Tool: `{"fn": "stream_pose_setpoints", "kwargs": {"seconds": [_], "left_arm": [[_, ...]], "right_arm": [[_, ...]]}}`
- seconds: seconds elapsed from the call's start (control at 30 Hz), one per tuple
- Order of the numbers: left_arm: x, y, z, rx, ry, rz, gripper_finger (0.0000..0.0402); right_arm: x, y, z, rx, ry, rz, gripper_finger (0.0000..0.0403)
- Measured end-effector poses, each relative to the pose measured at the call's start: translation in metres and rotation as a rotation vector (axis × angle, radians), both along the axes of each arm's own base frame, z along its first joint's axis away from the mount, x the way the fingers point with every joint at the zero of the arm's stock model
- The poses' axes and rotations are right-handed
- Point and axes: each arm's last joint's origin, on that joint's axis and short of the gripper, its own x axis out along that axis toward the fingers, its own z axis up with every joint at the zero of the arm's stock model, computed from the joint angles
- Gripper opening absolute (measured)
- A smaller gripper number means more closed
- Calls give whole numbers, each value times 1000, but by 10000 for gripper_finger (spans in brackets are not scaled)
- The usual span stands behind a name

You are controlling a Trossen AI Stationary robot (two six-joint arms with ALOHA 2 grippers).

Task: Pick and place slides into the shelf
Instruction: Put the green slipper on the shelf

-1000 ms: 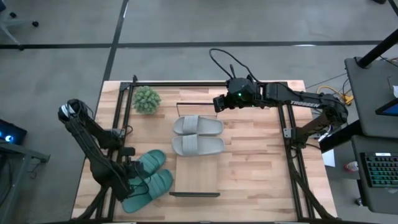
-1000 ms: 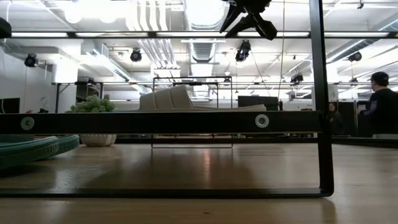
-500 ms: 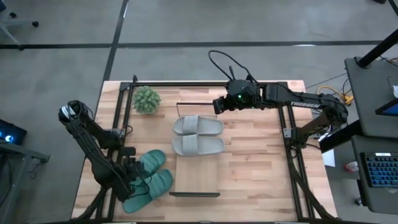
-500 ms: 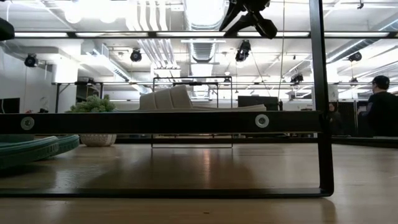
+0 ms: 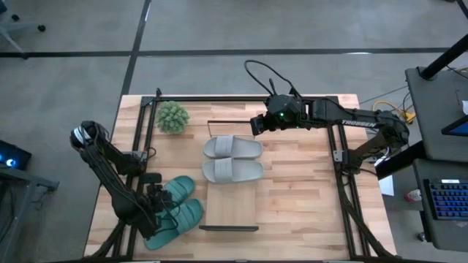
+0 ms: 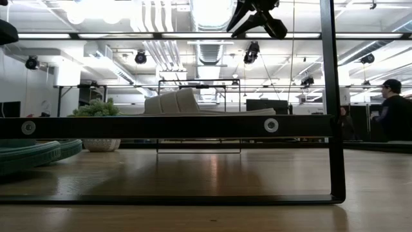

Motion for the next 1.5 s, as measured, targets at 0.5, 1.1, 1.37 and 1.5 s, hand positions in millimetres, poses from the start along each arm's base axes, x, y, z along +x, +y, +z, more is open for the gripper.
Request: {"fn": "stream_pose_setpoints", "kwargs": {"seconds": [0.5,1.1,1.37,1.5], "left_arm": [[6,-8,-13,23,-5,-21,138],[12,-12,-29,146,-26,-33,136],[13,-8,-31,182,-43,-33,136],[13,-7,-32,193,-58,-34,130]], "right_arm": [[0,4,0,6,3,11,66],[0,5,-1,2,9,20,66],[0,5,-1,2,9,21,66],[1,7,-1,9,6,21,66]]}}
